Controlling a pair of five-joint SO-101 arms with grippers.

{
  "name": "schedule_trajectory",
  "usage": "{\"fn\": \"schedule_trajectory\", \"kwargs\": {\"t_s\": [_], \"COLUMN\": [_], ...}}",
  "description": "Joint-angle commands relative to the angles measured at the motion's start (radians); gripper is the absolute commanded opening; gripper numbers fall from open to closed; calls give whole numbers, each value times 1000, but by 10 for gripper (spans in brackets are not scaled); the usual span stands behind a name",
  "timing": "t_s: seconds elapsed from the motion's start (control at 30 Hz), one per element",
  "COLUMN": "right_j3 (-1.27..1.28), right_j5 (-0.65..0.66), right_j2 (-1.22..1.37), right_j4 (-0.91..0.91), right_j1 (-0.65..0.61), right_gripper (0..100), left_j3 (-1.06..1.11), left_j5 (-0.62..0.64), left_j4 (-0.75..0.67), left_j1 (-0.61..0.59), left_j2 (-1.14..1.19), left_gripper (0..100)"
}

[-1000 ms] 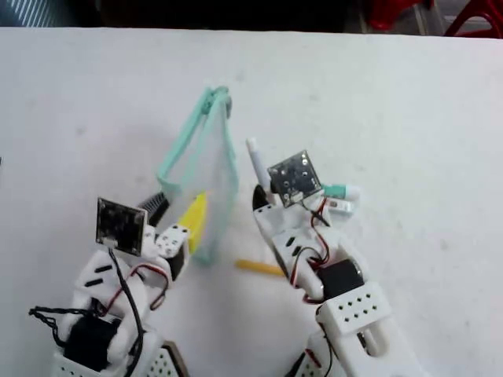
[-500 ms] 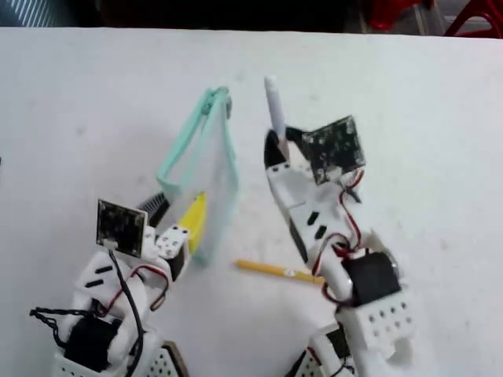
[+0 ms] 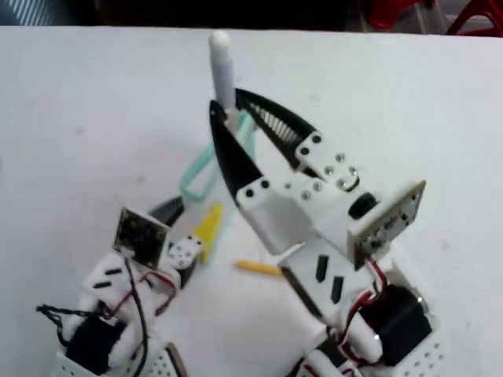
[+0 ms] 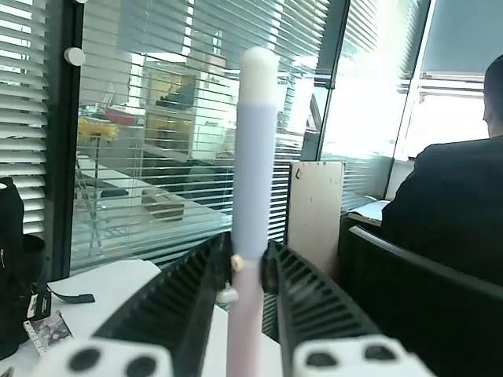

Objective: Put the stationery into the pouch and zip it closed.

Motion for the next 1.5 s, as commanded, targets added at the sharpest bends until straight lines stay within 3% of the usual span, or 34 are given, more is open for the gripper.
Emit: {"fn": "schedule_trajectory", "kwargs": {"t_s": [0.0,0.4,0.8,1.47], "right_j3": [5,20,203,110], "right_j5": [-6,-6,-6,-6], "right_j2": [19,234,120,10], "right_j4": [-36,-67,13,42], "right_j1": [-8,-62,-62,-24], "right_gripper": [17,17,17,17], "left_j3": [14,18,21,31], "left_j5": [-8,-12,-8,-6], "left_j4": [8,-6,-6,-8], "left_j1": [18,16,16,16], "left_j2": [10,10,10,10], "left_gripper": [155,155,155,155]}}
